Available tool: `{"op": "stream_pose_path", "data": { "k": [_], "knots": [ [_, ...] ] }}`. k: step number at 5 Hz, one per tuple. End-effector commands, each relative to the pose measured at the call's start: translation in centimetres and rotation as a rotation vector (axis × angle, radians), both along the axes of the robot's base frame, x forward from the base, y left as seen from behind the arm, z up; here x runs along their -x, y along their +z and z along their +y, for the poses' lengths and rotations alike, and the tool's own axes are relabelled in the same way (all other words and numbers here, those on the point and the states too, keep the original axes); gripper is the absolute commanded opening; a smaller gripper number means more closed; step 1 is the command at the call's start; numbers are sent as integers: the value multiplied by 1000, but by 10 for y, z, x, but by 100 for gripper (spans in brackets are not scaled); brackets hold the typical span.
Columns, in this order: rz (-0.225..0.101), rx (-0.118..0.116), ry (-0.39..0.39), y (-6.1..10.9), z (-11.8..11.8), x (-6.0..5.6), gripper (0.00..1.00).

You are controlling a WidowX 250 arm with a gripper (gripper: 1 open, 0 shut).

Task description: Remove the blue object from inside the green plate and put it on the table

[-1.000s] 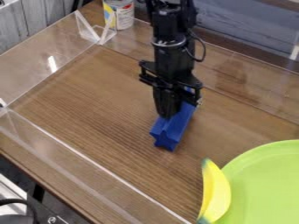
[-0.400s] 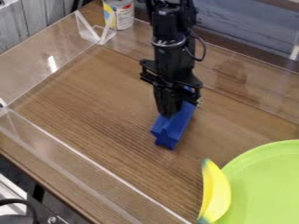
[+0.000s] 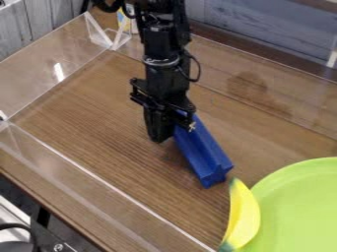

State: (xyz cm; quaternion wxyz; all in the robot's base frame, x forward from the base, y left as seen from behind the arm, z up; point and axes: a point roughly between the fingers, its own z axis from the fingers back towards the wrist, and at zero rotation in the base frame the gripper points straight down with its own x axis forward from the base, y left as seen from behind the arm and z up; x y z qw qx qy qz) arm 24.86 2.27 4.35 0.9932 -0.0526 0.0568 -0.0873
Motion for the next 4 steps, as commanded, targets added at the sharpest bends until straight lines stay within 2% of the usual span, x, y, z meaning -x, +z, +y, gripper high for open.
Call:
{"op": "stream_pose_path", "data": {
  "k": [1, 4],
  "knots": [
    [-49, -16, 13, 11, 12, -1, 0],
    [-31, -40, 37, -7, 41, 14, 0]
  ]
}}
